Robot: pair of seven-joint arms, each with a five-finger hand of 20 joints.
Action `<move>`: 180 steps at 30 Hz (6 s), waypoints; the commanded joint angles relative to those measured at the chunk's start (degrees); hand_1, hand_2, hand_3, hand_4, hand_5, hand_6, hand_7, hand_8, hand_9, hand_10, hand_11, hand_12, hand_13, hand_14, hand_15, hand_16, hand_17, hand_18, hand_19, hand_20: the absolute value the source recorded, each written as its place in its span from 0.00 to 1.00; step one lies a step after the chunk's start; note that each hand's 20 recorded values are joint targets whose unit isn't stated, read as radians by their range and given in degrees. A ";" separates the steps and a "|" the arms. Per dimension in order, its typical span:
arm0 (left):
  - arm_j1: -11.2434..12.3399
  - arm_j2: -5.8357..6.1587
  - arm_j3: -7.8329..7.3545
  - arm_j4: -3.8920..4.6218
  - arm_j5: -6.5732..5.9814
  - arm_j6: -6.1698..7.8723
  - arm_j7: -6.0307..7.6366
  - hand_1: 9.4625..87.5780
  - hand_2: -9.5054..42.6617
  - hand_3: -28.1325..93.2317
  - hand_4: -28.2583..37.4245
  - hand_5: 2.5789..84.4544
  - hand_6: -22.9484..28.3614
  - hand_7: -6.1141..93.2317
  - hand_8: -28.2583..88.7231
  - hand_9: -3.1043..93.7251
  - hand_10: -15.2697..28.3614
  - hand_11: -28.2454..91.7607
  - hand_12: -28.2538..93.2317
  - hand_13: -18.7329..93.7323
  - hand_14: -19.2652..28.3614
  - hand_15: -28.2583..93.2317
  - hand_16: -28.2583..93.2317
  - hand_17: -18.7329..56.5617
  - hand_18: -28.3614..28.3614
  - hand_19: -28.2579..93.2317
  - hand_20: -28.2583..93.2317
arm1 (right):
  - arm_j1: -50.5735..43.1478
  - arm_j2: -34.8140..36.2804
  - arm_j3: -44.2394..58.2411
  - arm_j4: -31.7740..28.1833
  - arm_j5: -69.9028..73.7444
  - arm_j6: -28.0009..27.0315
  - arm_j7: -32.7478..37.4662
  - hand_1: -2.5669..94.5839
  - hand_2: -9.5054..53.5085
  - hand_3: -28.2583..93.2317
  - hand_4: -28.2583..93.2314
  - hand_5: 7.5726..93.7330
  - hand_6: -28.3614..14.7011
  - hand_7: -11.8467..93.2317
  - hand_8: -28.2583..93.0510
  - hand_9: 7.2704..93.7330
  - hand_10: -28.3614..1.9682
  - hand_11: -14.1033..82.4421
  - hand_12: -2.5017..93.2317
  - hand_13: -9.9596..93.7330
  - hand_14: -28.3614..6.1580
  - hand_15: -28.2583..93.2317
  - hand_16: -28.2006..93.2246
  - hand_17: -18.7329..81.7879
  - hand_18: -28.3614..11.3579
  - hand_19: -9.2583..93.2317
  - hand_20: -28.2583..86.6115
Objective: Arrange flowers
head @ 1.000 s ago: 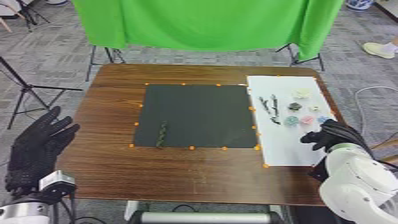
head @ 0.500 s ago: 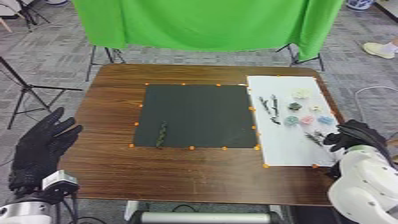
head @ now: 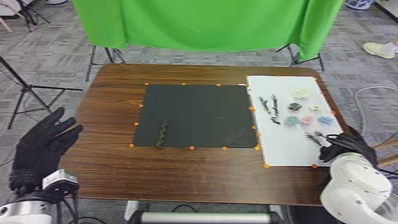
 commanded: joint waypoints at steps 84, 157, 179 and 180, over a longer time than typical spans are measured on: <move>-6.17 -0.16 0.93 1.86 1.63 -3.42 -4.85 0.18 0.28 0.90 0.10 0.42 0.63 0.20 0.16 0.39 0.80 0.44 0.31 0.39 0.95 0.62 0.16 0.10 0.91 0.69 0.23 | 40.17 -33.10 -42.65 19.04 -0.89 -1.62 -12.92 0.54 0.00 0.93 0.00 0.95 0.55 0.31 0.34 0.99 0.50 0.55 0.23 0.91 0.53 0.87 0.38 0.73 0.07 1.00 0.81; -4.38 -0.60 2.94 1.26 1.65 -1.80 -4.45 0.19 0.29 0.90 0.10 0.42 0.63 0.20 0.16 0.38 0.80 0.45 0.31 0.39 0.95 0.62 0.16 0.10 0.91 0.69 0.23 | 45.45 -7.84 -36.21 23.22 6.77 8.97 -8.32 0.36 0.02 0.92 0.02 0.66 0.45 0.31 0.13 0.72 0.30 0.72 0.23 0.82 0.48 0.97 0.39 0.68 0.07 1.00 0.81; -5.46 -0.24 3.86 1.61 1.50 -2.11 -4.01 0.19 0.29 0.90 0.10 0.42 0.63 0.20 0.16 0.39 0.80 0.45 0.31 0.39 0.95 0.63 0.16 0.10 0.91 0.69 0.22 | 48.61 -11.06 -38.72 28.24 5.12 5.43 -8.32 0.35 0.01 0.91 0.02 0.65 0.43 0.30 0.13 0.70 0.27 0.71 0.22 0.80 0.45 0.95 0.38 0.66 0.05 1.00 0.77; -5.52 -0.25 3.90 1.66 1.55 -2.15 -3.94 0.19 0.29 0.90 0.10 0.42 0.63 0.20 0.16 0.39 0.80 0.45 0.31 0.39 0.95 0.63 0.16 0.10 0.91 0.69 0.22 | 49.21 -11.06 -39.36 28.52 5.23 6.00 -8.36 0.35 0.01 0.91 0.02 0.65 0.43 0.30 0.13 0.70 0.27 0.71 0.22 0.80 0.45 0.95 0.38 0.66 0.05 1.00 0.77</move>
